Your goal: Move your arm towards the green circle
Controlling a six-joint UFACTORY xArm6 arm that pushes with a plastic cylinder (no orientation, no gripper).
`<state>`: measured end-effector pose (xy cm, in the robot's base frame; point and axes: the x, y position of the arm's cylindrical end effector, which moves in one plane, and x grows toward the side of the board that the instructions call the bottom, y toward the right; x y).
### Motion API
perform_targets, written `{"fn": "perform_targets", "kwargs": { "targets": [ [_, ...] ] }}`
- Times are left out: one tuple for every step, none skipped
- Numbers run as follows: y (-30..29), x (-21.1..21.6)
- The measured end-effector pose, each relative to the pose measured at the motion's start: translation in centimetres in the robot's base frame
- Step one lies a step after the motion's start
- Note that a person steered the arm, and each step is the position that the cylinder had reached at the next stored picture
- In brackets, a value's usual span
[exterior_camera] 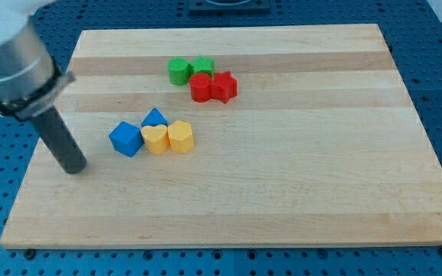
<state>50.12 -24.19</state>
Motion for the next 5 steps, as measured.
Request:
{"fn": "perform_targets", "kwargs": {
  "targets": [
    [0.5,-4.8],
    [3.0,-8.5],
    [5.5,-15.1],
    [6.3,-18.1],
    [6.3,-19.8]
  ]
}}
